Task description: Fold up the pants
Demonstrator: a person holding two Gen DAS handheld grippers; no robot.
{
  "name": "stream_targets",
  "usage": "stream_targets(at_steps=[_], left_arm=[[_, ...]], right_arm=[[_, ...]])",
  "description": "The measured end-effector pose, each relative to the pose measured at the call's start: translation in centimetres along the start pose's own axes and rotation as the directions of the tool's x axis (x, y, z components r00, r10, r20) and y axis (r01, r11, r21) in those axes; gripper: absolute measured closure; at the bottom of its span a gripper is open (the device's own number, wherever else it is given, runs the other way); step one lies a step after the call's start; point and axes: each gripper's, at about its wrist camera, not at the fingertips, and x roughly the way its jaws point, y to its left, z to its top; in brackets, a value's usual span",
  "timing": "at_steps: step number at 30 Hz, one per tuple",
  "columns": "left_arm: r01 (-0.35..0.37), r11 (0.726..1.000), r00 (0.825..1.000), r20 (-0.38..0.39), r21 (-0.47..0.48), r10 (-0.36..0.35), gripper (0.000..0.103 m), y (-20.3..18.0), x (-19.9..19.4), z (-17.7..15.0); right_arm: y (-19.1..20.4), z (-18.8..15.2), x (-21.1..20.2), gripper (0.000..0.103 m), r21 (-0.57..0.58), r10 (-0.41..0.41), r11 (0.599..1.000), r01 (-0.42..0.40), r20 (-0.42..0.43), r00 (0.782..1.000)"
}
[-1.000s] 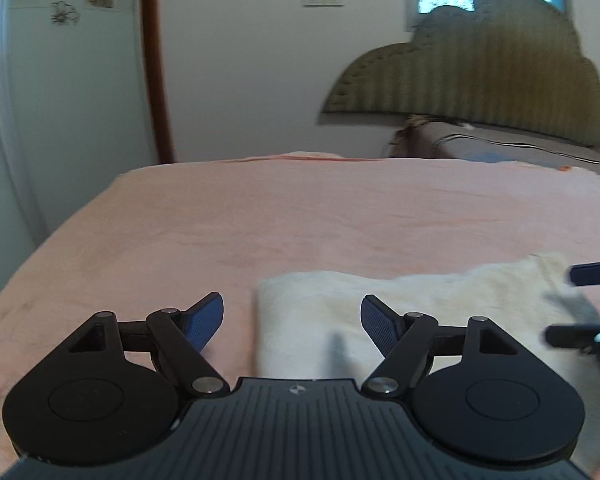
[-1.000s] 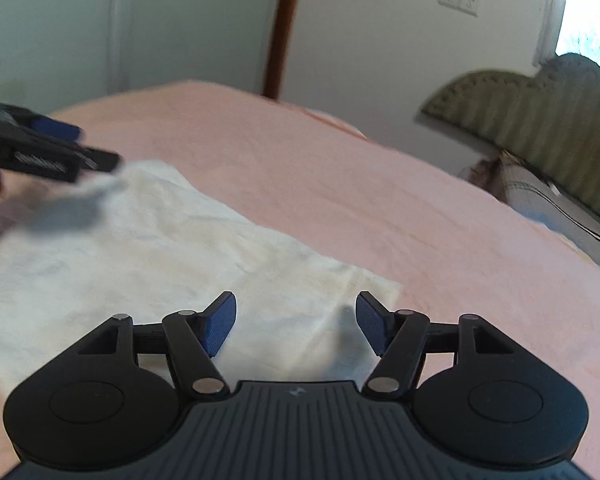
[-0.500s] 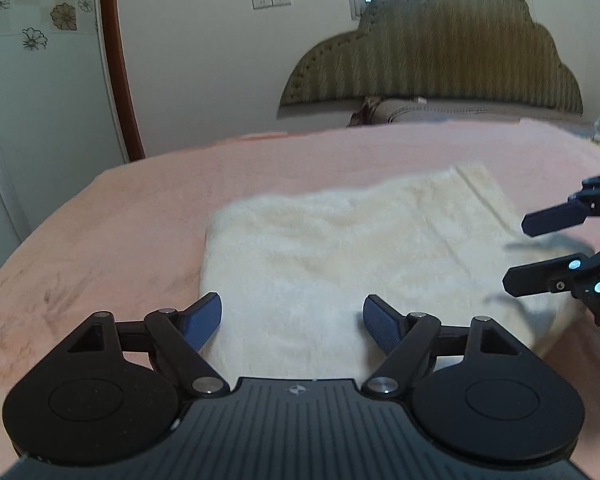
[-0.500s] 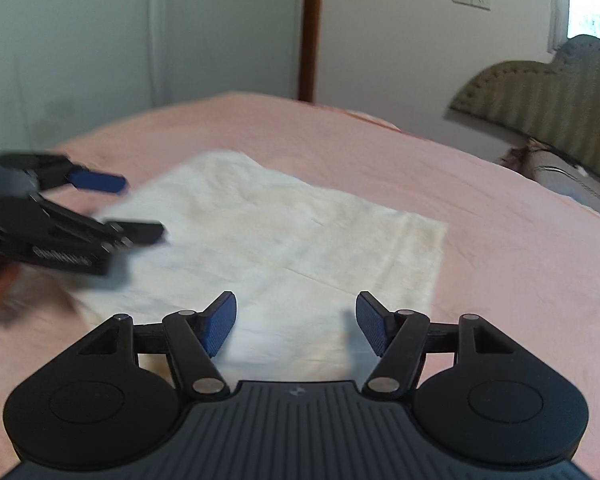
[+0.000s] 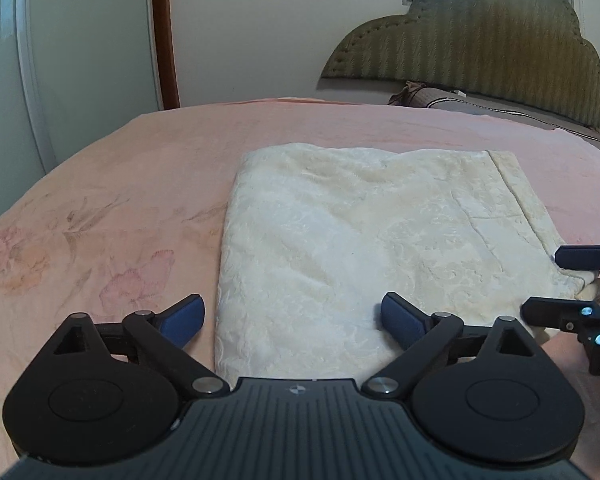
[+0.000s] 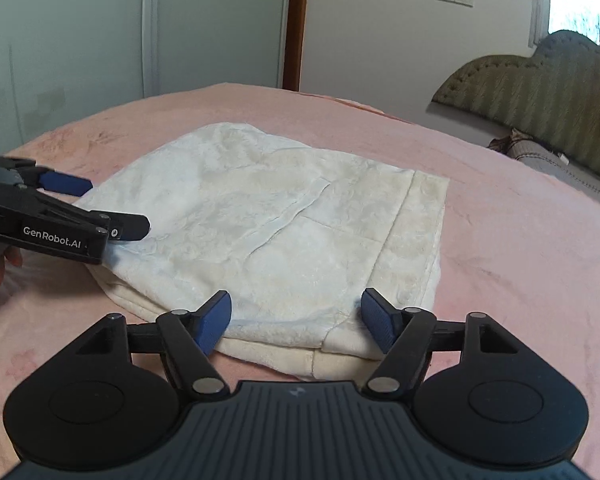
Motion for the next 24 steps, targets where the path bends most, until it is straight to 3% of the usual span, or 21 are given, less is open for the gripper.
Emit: stream_targets(at_steps=[3,13,20,22,24], left_arm=[[-0.007,1.000,1.000,0.002,0.000,0.007,0.003,0.1,0.2,0.0],[-0.009,1.000,1.000,-0.016,-0.009,0.009,0.002,0.4,-1.0,-0.3],[0.042,0.994,0.999,0.011,-0.096,-0.041,0.003,1.1,-4.7,-1.6],[0.071,0.993,0.997,-0.010,-0.094,-0.072,0.004,1.0,-5.5,-2.1],[0.090,0.992,0.996,-0.012,-0.094,-0.092,0.004,0.9,-6.2,-2.7]], right_arm=[[-0.4,-0.4,0.0,0.032,0.030,0.014,0.999,-0.014,0.014,1.000],[1.0,-0.2,-0.6,0.031,0.021,-0.047,0.999,0.048,-0.011,0.999],[2.2,-1.4,-2.6,0.030,-0.010,-0.108,0.994,0.108,-0.010,0.994],[2.3,-1.7,-3.2,0.022,0.019,-0.106,0.994,0.107,-0.027,0.994],[2.1,-2.4,-3.8,0.021,0.066,-0.100,0.993,0.103,-0.044,0.994]])
